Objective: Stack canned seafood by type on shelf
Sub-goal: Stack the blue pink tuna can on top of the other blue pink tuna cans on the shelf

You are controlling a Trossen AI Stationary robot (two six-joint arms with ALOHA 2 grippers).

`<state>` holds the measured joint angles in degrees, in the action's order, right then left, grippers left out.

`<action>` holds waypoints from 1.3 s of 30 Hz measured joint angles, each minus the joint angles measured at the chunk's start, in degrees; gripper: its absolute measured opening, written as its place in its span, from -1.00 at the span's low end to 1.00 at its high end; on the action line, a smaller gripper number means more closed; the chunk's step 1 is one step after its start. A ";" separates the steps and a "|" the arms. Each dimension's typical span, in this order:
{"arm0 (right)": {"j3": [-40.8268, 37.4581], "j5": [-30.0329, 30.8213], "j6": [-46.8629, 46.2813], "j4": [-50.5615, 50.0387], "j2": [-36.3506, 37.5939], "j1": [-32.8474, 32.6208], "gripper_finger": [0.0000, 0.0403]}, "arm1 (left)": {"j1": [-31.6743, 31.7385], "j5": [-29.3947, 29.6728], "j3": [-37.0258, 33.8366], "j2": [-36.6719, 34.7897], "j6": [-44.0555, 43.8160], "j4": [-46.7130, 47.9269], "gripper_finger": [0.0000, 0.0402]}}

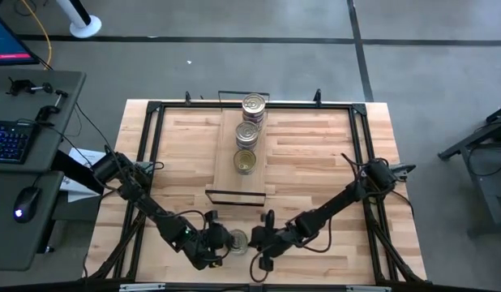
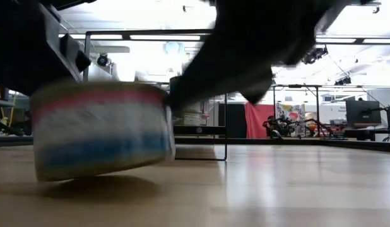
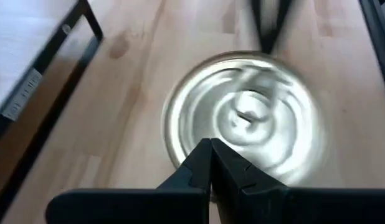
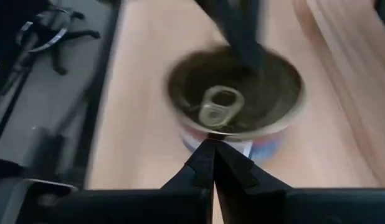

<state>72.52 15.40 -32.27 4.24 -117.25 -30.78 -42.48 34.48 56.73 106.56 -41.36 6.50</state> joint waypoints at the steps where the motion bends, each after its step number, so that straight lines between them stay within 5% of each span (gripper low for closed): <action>1: 0.72 0.00 0.87 0.14 0.05 -0.31 -1.00 | 0.08 0.29 0.00 0.02 0.27 -0.02 -1.00; 15: 9.32 1.08 9.67 -5.65 0.33 0.54 -1.00 | 1.57 -2.89 -0.22 -0.09 0.06 0.57 -1.00; 22: 16.71 0.18 15.00 -12.84 0.32 0.52 -1.00 | 1.07 1.21 -0.18 -9.35 -2.12 16.96 -1.00; 27: 23.93 -7.33 21.20 -19.39 0.30 2.07 -0.98 | -2.57 7.54 -0.09 -18.54 -11.12 28.31 -1.00; 33: 31.63 -19.16 30.11 -25.82 -3.56 4.33 -0.58 | -8.53 15.04 -0.07 -22.87 -21.69 29.14 -1.00; 39: 39.15 -19.56 36.14 -35.27 -10.18 4.94 0.09 | -12.54 23.39 0.00 -24.40 -29.79 20.18 -1.00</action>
<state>111.68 -4.16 3.88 -31.03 -127.43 -25.85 -55.02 57.87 56.73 82.17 -71.15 26.68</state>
